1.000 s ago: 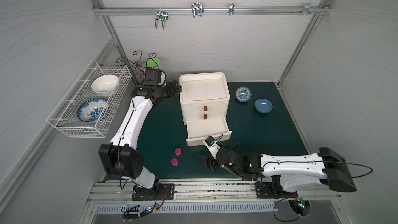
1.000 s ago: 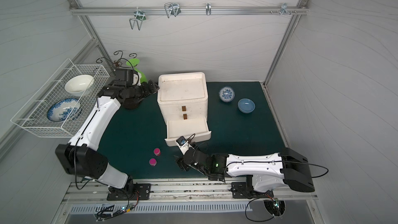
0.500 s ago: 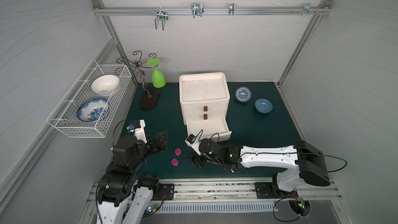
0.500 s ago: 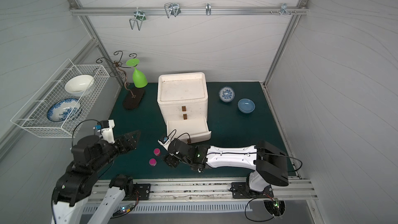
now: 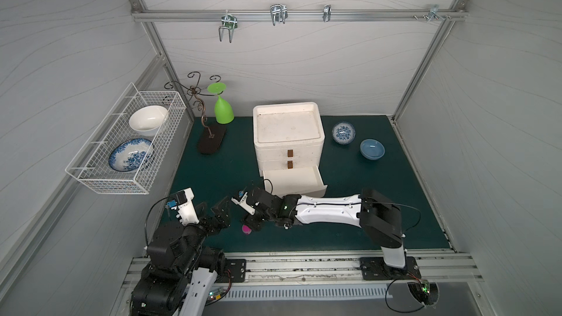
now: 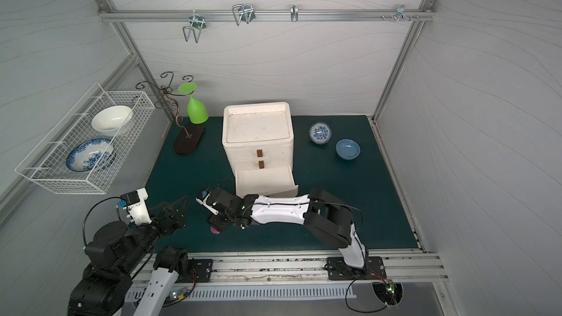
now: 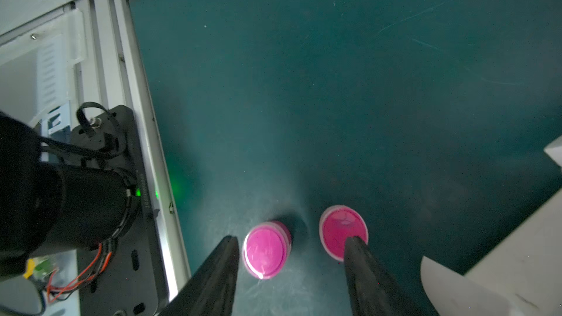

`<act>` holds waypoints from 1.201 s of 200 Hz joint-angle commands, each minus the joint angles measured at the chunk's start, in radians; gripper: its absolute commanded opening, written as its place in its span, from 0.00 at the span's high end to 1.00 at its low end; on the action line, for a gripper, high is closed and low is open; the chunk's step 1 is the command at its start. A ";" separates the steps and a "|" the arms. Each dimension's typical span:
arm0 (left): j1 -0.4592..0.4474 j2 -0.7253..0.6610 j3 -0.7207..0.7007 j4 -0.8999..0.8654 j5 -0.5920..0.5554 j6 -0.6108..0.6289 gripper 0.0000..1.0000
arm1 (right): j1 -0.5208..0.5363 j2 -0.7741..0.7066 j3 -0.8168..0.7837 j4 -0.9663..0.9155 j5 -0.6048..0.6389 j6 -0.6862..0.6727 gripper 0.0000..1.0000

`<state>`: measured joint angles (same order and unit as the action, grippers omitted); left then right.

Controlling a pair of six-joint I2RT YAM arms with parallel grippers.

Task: Put the paint cans in the drawer according to color
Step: Pick up the paint can at the center of the board.

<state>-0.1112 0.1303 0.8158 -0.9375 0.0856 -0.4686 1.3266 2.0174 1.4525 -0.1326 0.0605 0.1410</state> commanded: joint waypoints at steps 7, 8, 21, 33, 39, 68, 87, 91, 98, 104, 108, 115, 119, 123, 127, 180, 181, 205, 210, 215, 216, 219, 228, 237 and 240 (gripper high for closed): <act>0.002 -0.012 0.006 0.028 -0.009 -0.010 0.00 | -0.026 0.075 0.079 -0.084 -0.047 -0.018 0.46; 0.003 -0.012 0.006 0.028 -0.009 -0.010 0.00 | -0.027 0.077 0.081 -0.085 -0.047 -0.018 0.46; 0.003 -0.012 0.006 0.028 -0.007 -0.010 0.00 | -0.031 0.101 0.099 -0.099 -0.048 -0.018 0.48; 0.004 -0.013 0.005 0.029 -0.006 -0.010 0.00 | -0.035 0.116 0.107 -0.102 -0.048 -0.020 0.49; 0.003 -0.013 0.005 0.029 -0.005 -0.010 0.00 | -0.036 0.120 0.109 -0.102 -0.048 -0.019 0.50; 0.003 -0.014 0.004 0.031 -0.003 -0.010 0.00 | -0.044 0.134 0.112 -0.110 -0.038 -0.027 0.51; 0.003 -0.013 0.004 0.031 0.000 -0.008 0.00 | -0.051 0.142 0.115 -0.117 -0.029 -0.033 0.51; 0.002 -0.012 0.003 0.031 0.000 -0.008 0.00 | -0.052 0.142 0.115 -0.120 -0.028 -0.034 0.51; 0.004 -0.012 0.004 0.032 -0.001 -0.008 0.00 | -0.053 0.148 0.116 -0.123 -0.023 -0.039 0.50; 0.003 -0.012 0.004 0.032 0.001 -0.008 0.00 | -0.055 0.152 0.119 -0.127 -0.022 -0.041 0.50; 0.003 -0.012 0.005 0.032 0.000 -0.008 0.00 | -0.055 0.156 0.121 -0.131 -0.022 -0.043 0.50; 0.002 -0.012 0.003 0.032 0.000 -0.008 0.00 | -0.056 0.164 0.124 -0.137 -0.022 -0.046 0.50; 0.003 -0.012 0.003 0.032 0.000 -0.008 0.00 | -0.055 0.168 0.128 -0.140 -0.023 -0.047 0.50; 0.003 -0.012 0.002 0.033 0.001 -0.008 0.00 | -0.055 0.173 0.128 -0.142 -0.027 -0.048 0.50; 0.003 -0.012 0.002 0.032 0.002 -0.008 0.00 | -0.055 0.176 0.130 -0.142 -0.029 -0.049 0.50; 0.003 -0.009 0.002 0.032 0.002 -0.008 0.00 | -0.053 0.191 0.138 -0.140 -0.015 -0.047 0.64; 0.003 -0.009 0.001 0.032 0.002 -0.008 0.00 | -0.053 0.189 0.138 -0.140 -0.015 -0.047 0.65; 0.005 -0.008 0.000 0.033 0.005 -0.008 0.00 | -0.052 0.128 0.106 -0.121 -0.013 -0.039 0.75; 0.005 -0.008 0.000 0.034 0.004 -0.008 0.00 | -0.050 0.102 0.088 -0.111 -0.014 -0.037 0.76; 0.004 -0.008 -0.001 0.033 0.004 -0.008 0.00 | -0.051 0.075 0.071 -0.098 -0.016 -0.032 0.77; 0.004 -0.008 0.000 0.033 0.004 -0.008 0.00 | -0.051 0.073 0.067 -0.096 -0.015 -0.032 0.77; 0.005 -0.008 -0.001 0.033 0.004 -0.009 0.00 | -0.052 0.053 0.057 -0.089 -0.013 -0.030 0.77; 0.004 -0.007 0.000 0.033 0.003 -0.008 0.00 | -0.052 0.001 0.022 -0.073 0.001 -0.025 0.77; 0.004 -0.006 -0.001 0.035 0.006 -0.009 0.00 | -0.053 -0.063 -0.013 -0.060 0.029 -0.020 0.77; 0.004 -0.006 -0.001 0.035 0.006 -0.009 0.00 | -0.052 -0.084 -0.029 -0.054 0.044 -0.019 0.77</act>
<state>-0.1112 0.1303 0.8158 -0.9375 0.0860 -0.4751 1.2747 2.1155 1.4845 -0.2333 0.0517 0.1070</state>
